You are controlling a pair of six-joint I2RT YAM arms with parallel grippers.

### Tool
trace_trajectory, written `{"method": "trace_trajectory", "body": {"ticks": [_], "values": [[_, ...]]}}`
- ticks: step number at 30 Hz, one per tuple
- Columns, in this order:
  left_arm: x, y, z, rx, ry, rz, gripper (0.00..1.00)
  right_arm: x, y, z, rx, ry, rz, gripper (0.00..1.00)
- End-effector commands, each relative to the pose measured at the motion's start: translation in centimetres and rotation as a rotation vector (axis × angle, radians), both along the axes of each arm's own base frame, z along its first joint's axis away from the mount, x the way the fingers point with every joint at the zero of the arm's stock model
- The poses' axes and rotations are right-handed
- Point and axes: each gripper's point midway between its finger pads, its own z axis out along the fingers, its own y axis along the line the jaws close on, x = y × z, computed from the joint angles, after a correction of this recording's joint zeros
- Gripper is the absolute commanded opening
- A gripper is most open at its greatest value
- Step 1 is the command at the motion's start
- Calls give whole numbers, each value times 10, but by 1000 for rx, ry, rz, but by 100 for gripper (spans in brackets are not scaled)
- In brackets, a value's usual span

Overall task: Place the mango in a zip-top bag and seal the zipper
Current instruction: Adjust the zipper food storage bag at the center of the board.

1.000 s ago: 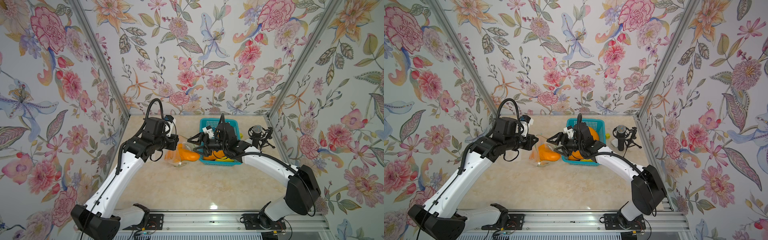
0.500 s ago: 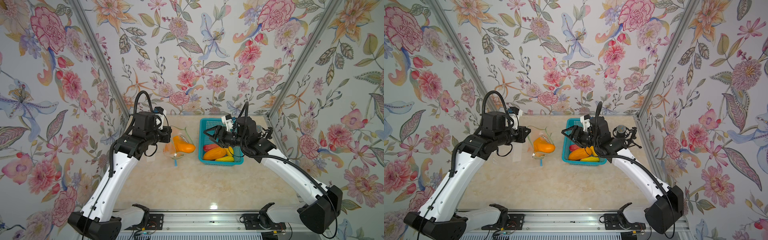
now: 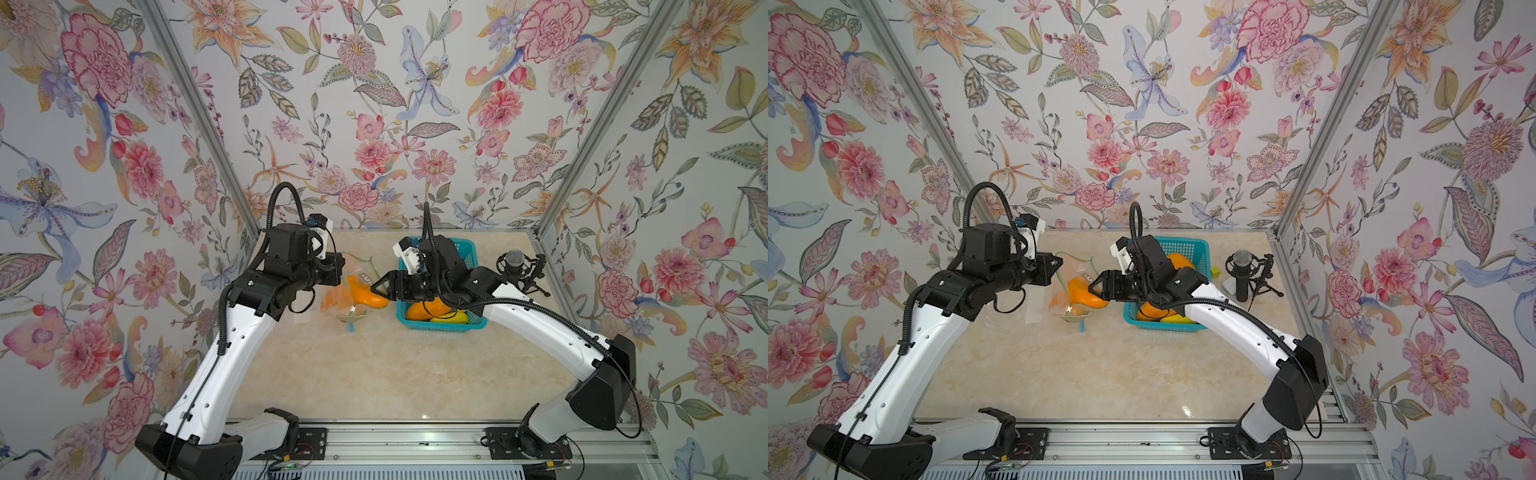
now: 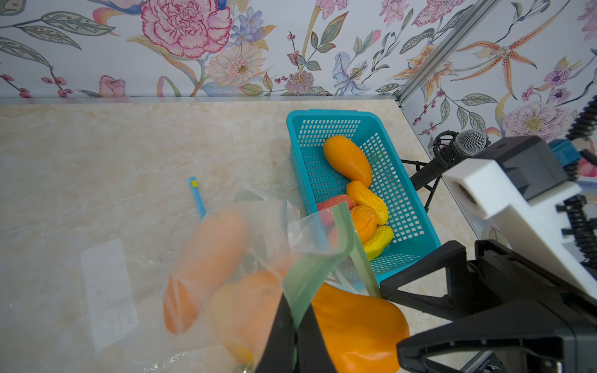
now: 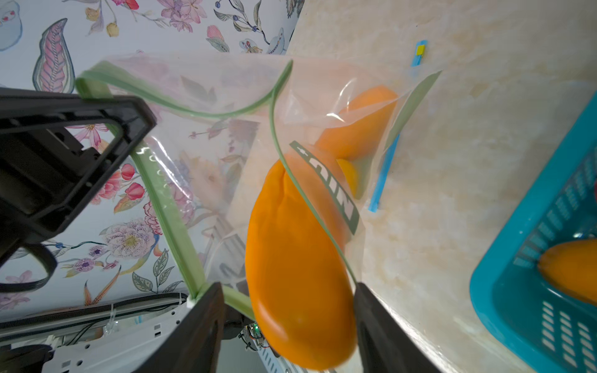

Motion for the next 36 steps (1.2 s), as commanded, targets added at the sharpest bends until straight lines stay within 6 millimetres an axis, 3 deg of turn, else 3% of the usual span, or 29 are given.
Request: {"method": "trace_trajectory", "body": {"ticks": [1,3,6,8,12,15,17,19,20,21,23,27,29,32,36], "values": [[-4,1,14,-40,-38,-1,0,15,-7,-9,-75,-45,-38,57],[-7,1,15,-46,-42,-7,0,20,-9,-7,-93,-70,-48,54],[-8,-1,15,-55,-43,-13,0,27,-11,-7,-121,-94,-59,38],[-9,-2,16,-67,-48,-23,0,34,-11,-12,-146,-102,-71,40],[-11,-3,17,-71,-50,-30,0,43,-9,-12,-168,-133,-70,54],[-12,-1,17,-62,-51,-26,0,43,-2,-11,-156,-132,-43,54],[-12,0,17,-57,-52,-21,0,39,3,-14,-151,-122,-18,48],[-11,1,16,-50,-54,-11,0,36,5,-16,-147,-111,-1,28],[-10,2,15,-46,-52,-6,0,35,5,-15,-143,-108,1,12],[-9,3,11,-41,-43,-2,0,35,3,-12,-143,-112,-4,0],[-6,4,-1,-17,-10,10,0,38,-4,0,-139,-123,-26,0],[-3,8,-44,64,116,15,0,37,-10,55,-34,-164,-33,0],[-4,6,-56,72,147,0,0,39,-13,64,-39,-205,-44,0],[-2,6,-41,59,105,0,0,45,-14,41,-68,-101,-23,0],[-2,15,-6,53,-1,48,0,43,-10,43,-108,-169,-38,0]]}}
